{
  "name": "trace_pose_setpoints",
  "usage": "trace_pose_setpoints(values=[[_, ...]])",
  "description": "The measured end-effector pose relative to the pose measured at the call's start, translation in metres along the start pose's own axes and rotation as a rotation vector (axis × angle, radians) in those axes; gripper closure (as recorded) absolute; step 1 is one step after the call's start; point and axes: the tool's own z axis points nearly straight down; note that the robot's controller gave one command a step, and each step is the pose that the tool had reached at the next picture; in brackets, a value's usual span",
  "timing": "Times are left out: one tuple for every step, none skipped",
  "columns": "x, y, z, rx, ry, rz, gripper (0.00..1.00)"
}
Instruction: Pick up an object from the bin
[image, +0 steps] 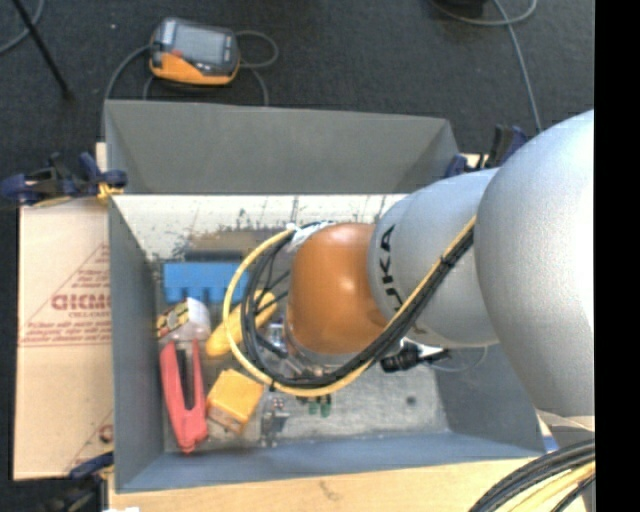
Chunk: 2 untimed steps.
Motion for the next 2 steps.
trace_pose_setpoints(values=[[-0.0518,0.0156,0.0476,0.003,-0.007,-0.359,1.0],[-0.0518,0.0156,0.0476,0.003,-0.007,-0.358,1.0]])
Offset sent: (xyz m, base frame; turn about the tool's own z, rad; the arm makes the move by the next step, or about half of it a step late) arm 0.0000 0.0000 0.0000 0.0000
